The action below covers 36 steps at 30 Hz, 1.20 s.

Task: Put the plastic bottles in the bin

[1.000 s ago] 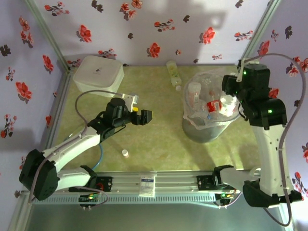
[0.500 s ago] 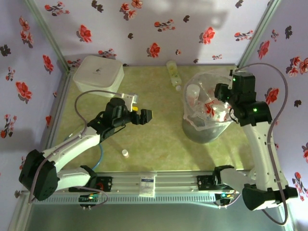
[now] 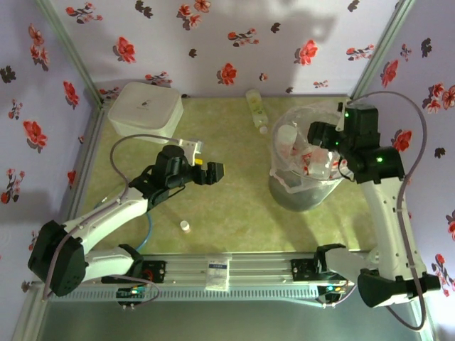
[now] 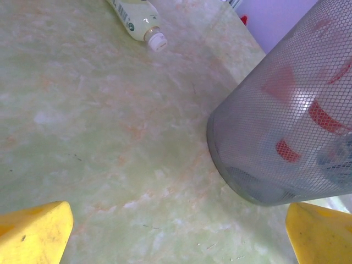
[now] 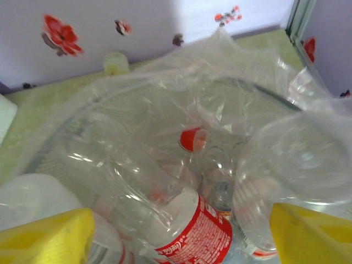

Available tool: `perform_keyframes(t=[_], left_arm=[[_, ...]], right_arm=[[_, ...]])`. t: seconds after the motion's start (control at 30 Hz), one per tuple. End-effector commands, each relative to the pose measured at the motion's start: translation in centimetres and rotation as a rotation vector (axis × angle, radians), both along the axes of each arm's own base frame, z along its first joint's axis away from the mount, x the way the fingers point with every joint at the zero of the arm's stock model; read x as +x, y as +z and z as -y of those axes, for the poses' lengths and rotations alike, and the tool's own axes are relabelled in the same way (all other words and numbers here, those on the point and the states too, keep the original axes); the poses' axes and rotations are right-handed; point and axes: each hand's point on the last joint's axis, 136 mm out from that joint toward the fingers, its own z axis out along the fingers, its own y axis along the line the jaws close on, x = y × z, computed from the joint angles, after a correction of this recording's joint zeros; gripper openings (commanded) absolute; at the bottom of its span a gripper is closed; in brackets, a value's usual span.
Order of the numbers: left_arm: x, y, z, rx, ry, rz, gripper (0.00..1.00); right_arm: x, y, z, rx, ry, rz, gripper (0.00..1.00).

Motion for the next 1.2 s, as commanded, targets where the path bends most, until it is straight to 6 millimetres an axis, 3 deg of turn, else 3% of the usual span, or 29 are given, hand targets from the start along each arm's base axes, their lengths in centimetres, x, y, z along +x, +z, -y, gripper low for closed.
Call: perform_keyframes(t=[0.0,0.13,0.23,0.33,0.53,0.67,0.8,0.9,1.03,1.17], left_arm=[[0.7,0.5,0.1,-0.021,0.015,0.013,1.0],[0.9,0.3,0.5,-0.023,0.01,0.002,1.0],[1.0,0.3,0.7,-0.027,0.009,-0.002,1.0],[1.0,0.2,0.7,-0.028,0.009,-0.002,1.0],[1.1,-0.3,0.6,-0.015,0.01,-0.011,1.0],[1.5,-0.4,0.8,-0.022,0.019,-0.029,1.0],[2.3,-0.3,1.4,-0.035,0.033,-0.046,1.0],[3.8,-0.1,1.9,-0.051,0.074,-0.069,0.99],[7.4,-0.2,2.9,-0.047,0.171,-0.088,0.99],[12.0,-1.7,5.0,-0.063,0.273,-0.143,0.99]], right_arm=[[-1.8,3.2,0.1,-0.002,0.016,0.035,0.86],[-1.9,5.5,1.0,-0.048,-0.004,0.072,0.85],[-1.6,5.1,0.3,-0.026,0.023,0.043,0.77],[-1.3,2.6,-0.7,0.017,0.049,-0.012,0.69],[-2.0,-5.0,-0.7,0.04,0.029,-0.158,0.58],[-2.6,-6.5,-0.7,0.052,0.02,-0.177,0.57],[-2.5,-4.9,-0.7,0.051,0.027,-0.138,0.58],[-2.2,-1.9,-0.8,0.05,0.04,-0.069,0.63],[-2.0,1.7,-1.0,0.061,0.051,0.022,0.71],[-2.4,3.0,-1.3,0.101,0.055,0.072,0.74]])
